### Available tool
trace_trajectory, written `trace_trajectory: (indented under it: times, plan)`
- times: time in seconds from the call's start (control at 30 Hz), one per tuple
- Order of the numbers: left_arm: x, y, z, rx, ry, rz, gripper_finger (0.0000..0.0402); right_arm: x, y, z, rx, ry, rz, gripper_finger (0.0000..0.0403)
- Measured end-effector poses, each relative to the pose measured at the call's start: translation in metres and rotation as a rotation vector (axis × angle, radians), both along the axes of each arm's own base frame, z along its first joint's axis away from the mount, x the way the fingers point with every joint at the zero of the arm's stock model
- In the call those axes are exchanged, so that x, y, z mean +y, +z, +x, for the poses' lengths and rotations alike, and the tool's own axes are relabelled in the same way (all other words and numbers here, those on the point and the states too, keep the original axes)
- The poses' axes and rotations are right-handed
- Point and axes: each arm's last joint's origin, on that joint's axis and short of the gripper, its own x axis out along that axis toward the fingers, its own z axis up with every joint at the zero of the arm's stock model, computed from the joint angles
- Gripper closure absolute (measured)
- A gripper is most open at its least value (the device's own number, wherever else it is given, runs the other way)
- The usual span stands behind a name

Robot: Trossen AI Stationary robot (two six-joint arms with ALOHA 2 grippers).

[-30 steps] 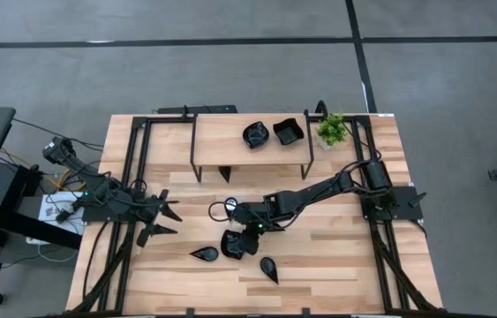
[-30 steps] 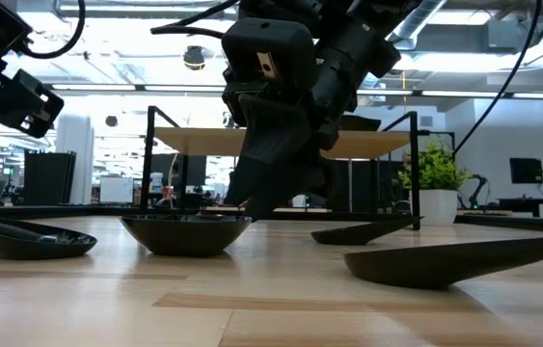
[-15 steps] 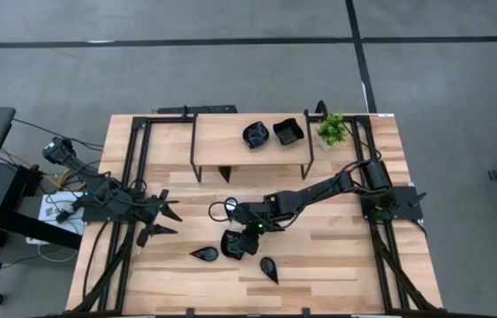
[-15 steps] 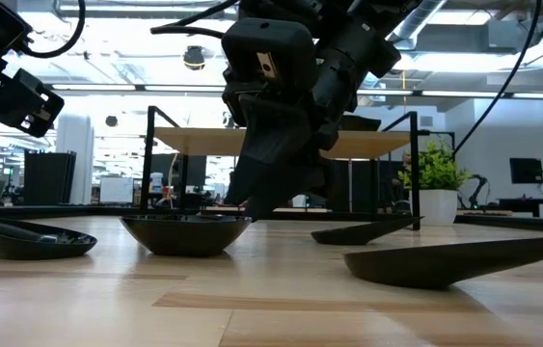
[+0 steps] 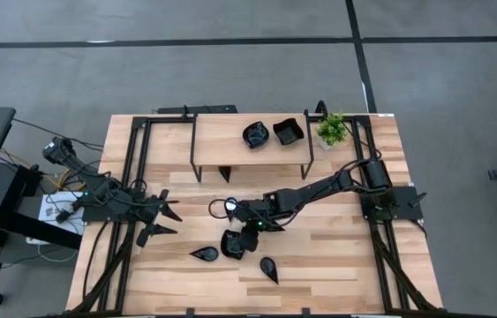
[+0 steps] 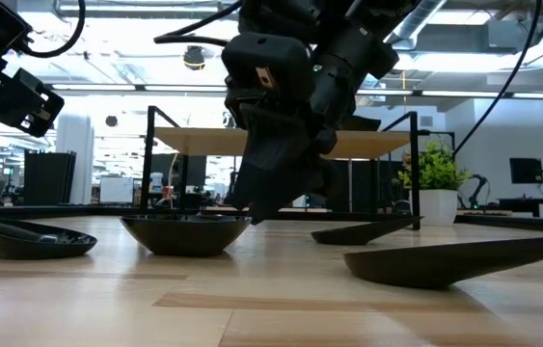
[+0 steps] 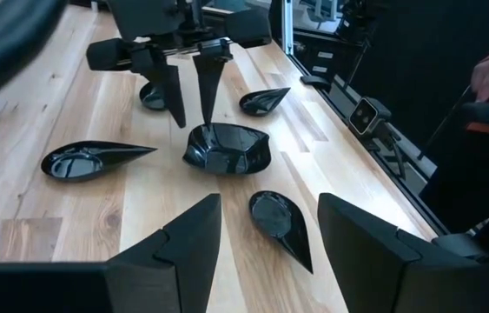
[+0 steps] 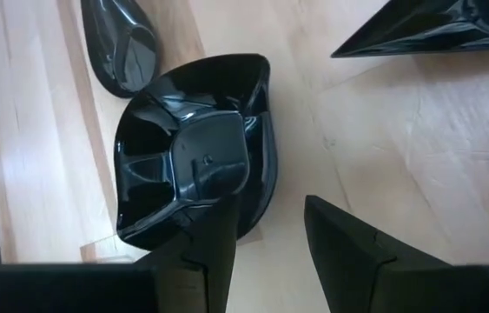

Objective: Pick & Place Mini shaped plates
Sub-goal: Stack the black leaf shaped plate on the black leaf shaped plate on the shelf

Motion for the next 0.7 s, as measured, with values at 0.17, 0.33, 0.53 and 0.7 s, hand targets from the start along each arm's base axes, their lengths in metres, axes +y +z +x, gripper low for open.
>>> trace_trajectory:
  times: [0.17,0.33,0.53,0.7]
  plan:
    - [0.0,0.0,0.0,-0.001,0.0,0.0,0.0206,0.004,-0.013,0.003,0.013,0.011,0.001,0.0269]
    - [0.0,0.0,0.0,0.0,0.0,0.0,0.0206,0.008,-0.015,0.005,-0.005,0.024,0.029,0.0269]
    - [-0.001,0.0,0.001,0.002,0.0,0.002,0.0206,0.008,-0.007,0.008,-0.034,0.032,0.037,0.0269]
    - [-0.001,0.0,0.001,0.0,0.001,0.0,0.0206,0.008,-0.007,0.007,-0.031,0.043,0.051,0.0269]
